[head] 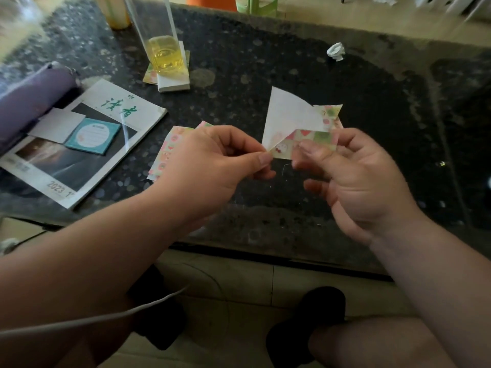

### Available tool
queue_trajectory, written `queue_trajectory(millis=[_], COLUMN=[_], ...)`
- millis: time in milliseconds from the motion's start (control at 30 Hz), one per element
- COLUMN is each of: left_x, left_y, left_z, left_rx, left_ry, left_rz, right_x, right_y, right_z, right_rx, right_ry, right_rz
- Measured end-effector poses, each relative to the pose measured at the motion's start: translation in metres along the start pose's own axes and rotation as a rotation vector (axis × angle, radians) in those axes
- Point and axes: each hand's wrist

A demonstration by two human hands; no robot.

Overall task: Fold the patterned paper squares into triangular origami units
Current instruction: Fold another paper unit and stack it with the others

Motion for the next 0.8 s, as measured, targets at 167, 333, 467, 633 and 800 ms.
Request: queue_trajectory(millis=[167,333,467,633,800], left_x=[0.003,0.003,0.004,0.002,0.002], left_y=[0.005,0.015,0.017,0.013,0.013], left_z=[-0.002,-0.007,-0.007,-0.003,-0.003], left_rx=[-0.055,-0.048,-0.033,0.091,0.11], left_ry=[-0.072,-0.118,-0.112,-0.04,-0.05], left_rz=[0.102,0.155,0.132,0.018,0.013], right_x=[0.001,0.005,0.004,0.004,0.003], right_y=[-0.007,-0.018,-0.018,-0.014,-0.013], right_z=[-0.002,-0.002,-0.003,-0.002,-0.001], right_rx=[0.003,-0.083,-0.124,-0.127,-0.112], right_ry=[-0.029,-0.095,-0.131,-0.126,-0.108], right_rz=[-0.027,-0.059,-0.081,-0.07,-0.035])
Point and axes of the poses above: each hand's wrist, its own x-axis towards the middle knuckle, its own z-axis out of the back of the hand, y = z × x, and after that the axes turned 6 degrees about -z, right-handed
